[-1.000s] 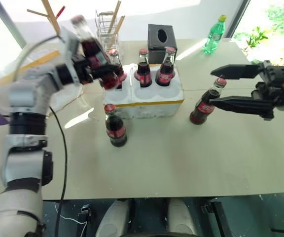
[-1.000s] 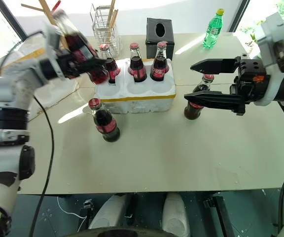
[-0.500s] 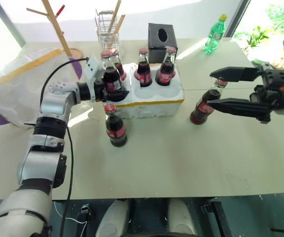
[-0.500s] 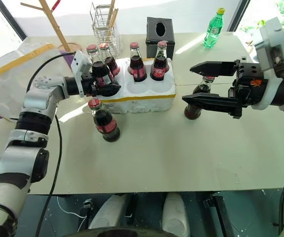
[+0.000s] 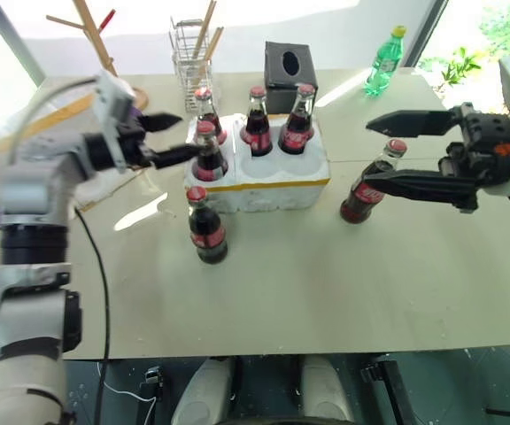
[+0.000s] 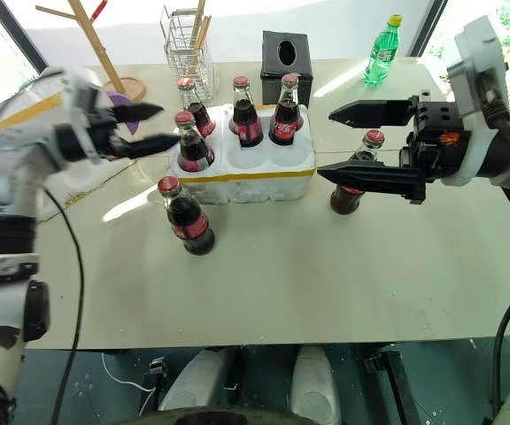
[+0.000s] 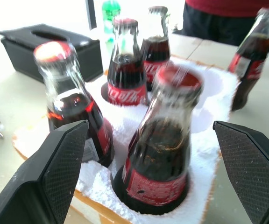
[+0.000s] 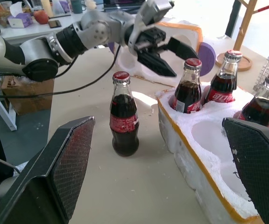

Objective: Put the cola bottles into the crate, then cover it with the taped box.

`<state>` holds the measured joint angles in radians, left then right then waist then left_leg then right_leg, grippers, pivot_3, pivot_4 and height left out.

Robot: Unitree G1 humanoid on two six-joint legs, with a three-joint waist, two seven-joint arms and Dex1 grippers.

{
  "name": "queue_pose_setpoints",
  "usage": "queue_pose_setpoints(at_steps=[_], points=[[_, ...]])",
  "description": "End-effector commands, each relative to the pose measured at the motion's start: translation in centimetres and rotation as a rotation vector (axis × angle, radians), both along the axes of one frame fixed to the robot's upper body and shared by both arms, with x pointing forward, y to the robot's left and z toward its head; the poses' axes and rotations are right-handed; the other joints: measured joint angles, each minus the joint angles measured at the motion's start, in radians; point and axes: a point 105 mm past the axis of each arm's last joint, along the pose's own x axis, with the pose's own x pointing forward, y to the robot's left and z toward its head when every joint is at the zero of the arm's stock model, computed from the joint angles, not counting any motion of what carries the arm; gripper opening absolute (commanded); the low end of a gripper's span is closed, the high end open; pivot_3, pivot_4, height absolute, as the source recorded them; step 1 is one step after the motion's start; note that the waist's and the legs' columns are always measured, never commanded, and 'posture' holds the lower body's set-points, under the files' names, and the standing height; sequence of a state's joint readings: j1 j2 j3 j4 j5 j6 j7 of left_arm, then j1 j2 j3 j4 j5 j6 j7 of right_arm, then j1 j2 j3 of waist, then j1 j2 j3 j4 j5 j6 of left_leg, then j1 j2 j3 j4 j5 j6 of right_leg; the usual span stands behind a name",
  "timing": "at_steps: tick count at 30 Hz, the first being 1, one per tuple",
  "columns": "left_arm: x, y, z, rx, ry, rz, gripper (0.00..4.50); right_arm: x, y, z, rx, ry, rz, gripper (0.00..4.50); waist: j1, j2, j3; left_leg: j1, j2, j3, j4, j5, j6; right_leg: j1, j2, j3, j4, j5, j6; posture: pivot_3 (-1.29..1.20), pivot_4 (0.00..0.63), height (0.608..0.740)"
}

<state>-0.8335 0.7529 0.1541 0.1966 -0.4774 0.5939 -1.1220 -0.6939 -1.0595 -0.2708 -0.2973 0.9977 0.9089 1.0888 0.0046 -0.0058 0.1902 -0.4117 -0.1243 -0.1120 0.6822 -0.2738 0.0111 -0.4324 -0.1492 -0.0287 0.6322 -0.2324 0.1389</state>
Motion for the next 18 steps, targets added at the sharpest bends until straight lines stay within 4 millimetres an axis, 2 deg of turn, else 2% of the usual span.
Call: queue_pose_setpoints(at_steps=[1,3,9,11,14,18], points=[[-4.2,1.1,2.1,0.008,0.003,-0.090,4.47,-0.3,1.6,-0.3,-0.008,-0.036,0.045,4.50,-0.004,0.000,0.000,0.000,0.000,0.000,0.000,0.000,0.000,0.000,0.000,0.000,0.000,0.000,0.000,0.00,0.150,0.740],[-6.2,1.5,2.0,0.047,0.035,-0.127,4.47,0.3,2.3,-1.1,-0.016,-0.043,0.029,4.50,-0.010,0.000,0.000,0.000,0.000,0.000,0.000,0.000,0.000,0.000,0.000,0.000,0.000,0.000,0.000,0.00,0.150,0.740],[-9.6,2.4,-0.3,0.180,0.130,-0.138,4.47,1.4,5.8,-6.4,-0.080,-0.051,0.074,4.50,-0.016,0.000,0.000,0.002,0.000,-0.001,-0.001,0.000,0.000,0.001,0.000,0.000,0.000,0.000,0.000,0.00,0.150,0.740],[-10.2,2.8,-1.3,0.228,0.143,-0.137,4.47,1.7,6.5,-8.0,-0.082,-0.050,0.090,4.50,-0.014,0.000,0.000,0.002,0.000,-0.001,-0.001,0.000,0.000,0.002,0.000,0.000,0.000,0.000,0.000,0.00,0.150,0.740],[-10.8,3.4,-2.7,0.312,0.156,-0.135,4.47,2.2,8.0,-9.4,-0.004,0.014,0.129,4.50,-0.017,0.000,0.000,0.002,0.000,0.000,-0.001,0.000,0.000,0.002,0.000,0.001,0.000,0.000,0.000,0.00,0.150,0.740],[-11.1,3.8,-3.3,0.355,0.158,-0.134,4.47,3.5,10.0,-11.0,0.037,0.064,0.142,4.50,-0.016,0.000,0.000,0.003,0.000,-0.001,-0.002,0.000,-0.001,0.002,0.001,0.001,0.000,0.000,-0.001,0.00,0.150,0.740]])
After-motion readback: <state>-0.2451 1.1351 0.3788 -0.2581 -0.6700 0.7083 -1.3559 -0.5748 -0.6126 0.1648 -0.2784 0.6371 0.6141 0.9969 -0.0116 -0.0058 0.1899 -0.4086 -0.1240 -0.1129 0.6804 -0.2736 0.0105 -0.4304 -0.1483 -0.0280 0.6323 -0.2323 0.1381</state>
